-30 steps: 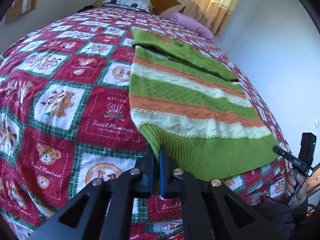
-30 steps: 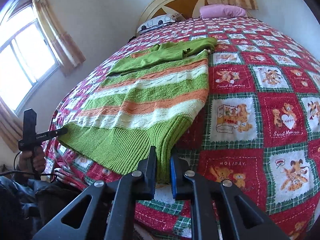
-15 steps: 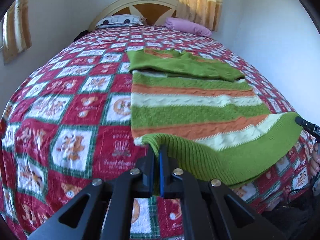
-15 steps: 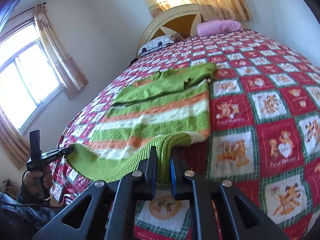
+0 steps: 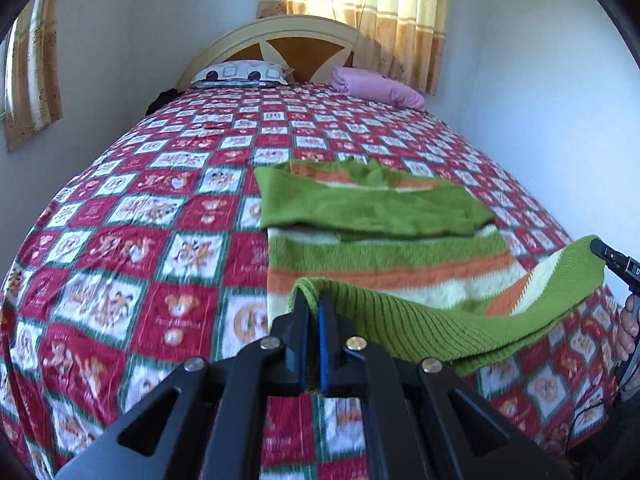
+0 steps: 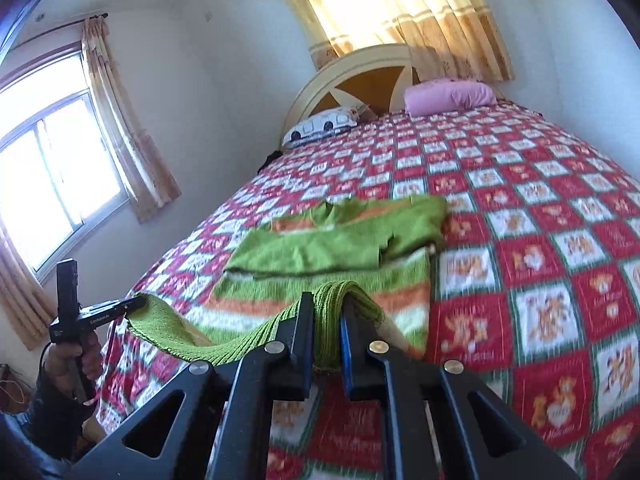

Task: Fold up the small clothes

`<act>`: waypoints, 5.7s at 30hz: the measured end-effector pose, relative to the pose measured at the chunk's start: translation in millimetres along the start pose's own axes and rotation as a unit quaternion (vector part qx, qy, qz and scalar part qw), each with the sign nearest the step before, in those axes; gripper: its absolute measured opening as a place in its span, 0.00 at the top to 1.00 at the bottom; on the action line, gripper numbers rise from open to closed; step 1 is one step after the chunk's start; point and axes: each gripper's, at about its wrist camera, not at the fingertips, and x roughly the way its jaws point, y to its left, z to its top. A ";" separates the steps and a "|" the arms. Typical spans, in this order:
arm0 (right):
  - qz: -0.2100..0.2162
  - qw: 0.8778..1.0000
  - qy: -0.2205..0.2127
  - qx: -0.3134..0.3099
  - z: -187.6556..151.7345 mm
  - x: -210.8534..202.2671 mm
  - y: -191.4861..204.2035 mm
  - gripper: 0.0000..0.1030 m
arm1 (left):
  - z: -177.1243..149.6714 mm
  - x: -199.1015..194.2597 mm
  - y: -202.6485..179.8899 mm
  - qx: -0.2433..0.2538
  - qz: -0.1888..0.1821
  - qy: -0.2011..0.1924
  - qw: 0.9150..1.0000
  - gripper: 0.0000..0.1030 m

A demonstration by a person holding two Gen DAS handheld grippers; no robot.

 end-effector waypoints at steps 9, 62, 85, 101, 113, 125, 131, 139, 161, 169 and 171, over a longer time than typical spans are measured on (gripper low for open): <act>-0.004 1.000 -0.022 -0.020 60.7 25.3 2.1 0.90 | 55.9 22.9 8.7 -0.011 0.006 -0.024 1.000 0.96; -0.135 0.987 0.071 -0.047 120.4 243.3 -119.4 0.30 | 127.3 229.2 26.8 0.040 0.091 0.030 0.995 0.26; -0.160 0.978 0.107 -0.086 144.7 306.1 -107.7 0.96 | 153.9 266.4 33.7 0.012 0.076 0.027 0.997 0.96; -0.222 0.962 0.107 -0.119 130.4 301.1 -100.3 0.53 | 136.8 229.0 31.5 0.014 0.129 0.005 0.992 0.44; -0.081 0.967 0.200 -0.135 75.1 325.8 -4.3 0.52 | 94.7 250.8 -15.5 0.096 0.191 0.060 0.975 0.28; -0.152 0.960 0.217 -0.084 94.4 383.1 -19.8 0.52 | 100.5 235.8 0.4 0.017 0.186 0.047 0.981 0.21; -0.109 0.972 0.169 -0.122 79.8 340.6 31.9 0.46 | 76.2 195.7 7.0 0.023 0.177 0.010 0.984 0.16; -0.108 0.969 0.191 -0.117 55.8 367.9 35.1 0.37 | 66.2 207.3 37.6 -0.038 0.164 0.041 0.985 0.15; -0.140 0.975 0.151 -0.085 11.8 208.3 -28.1 0.38 | 32.0 194.4 41.0 -0.035 0.164 0.066 0.984 0.00; -0.171 0.962 0.189 -0.101 2.7 224.8 -36.7 0.36 | 30.2 193.5 48.8 -0.060 0.142 0.071 0.985 0.00; -0.171 0.961 0.191 -0.102 0.0 225.1 -38.1 0.36 | 29.4 193.1 51.5 -0.070 0.133 0.072 0.986 0.00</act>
